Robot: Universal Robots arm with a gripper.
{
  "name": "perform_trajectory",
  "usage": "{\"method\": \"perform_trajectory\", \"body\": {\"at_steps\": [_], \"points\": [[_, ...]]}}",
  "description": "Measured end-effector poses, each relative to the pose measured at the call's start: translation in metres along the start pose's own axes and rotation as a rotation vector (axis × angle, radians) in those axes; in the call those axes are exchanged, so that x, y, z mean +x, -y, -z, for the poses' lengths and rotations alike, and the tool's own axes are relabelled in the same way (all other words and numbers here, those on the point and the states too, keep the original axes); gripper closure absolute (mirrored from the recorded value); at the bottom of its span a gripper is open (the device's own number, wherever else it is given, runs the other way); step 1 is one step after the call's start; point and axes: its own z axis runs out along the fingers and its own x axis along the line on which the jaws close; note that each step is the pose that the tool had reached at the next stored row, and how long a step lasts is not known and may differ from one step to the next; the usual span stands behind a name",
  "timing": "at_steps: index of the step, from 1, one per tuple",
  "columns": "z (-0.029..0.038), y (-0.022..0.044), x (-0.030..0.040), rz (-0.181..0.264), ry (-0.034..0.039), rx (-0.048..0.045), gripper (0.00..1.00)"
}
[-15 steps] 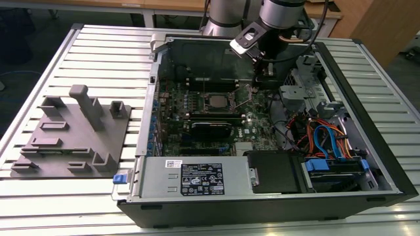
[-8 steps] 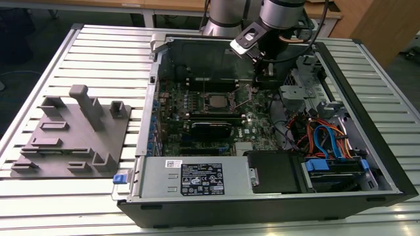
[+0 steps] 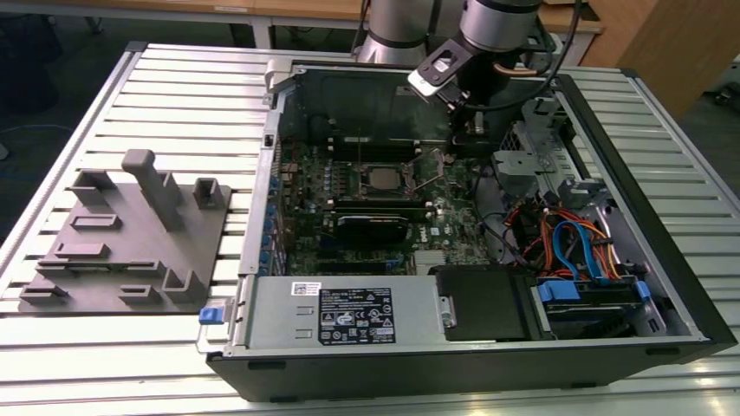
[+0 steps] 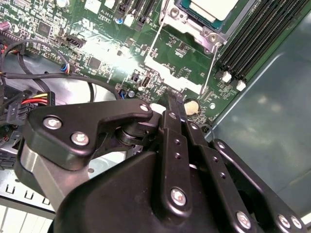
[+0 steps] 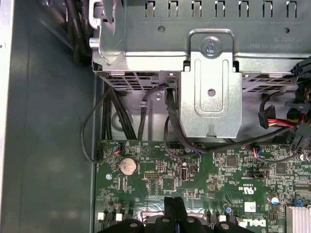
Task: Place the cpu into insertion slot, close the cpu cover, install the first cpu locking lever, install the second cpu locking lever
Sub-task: 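Close the cpu cover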
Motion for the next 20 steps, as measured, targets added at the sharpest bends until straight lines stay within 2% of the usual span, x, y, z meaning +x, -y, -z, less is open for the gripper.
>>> {"method": "perform_trajectory", "body": {"at_steps": [20], "points": [[-0.0045, -0.0053, 0.0, 0.0, 0.0002, 0.0, 0.9]]}}
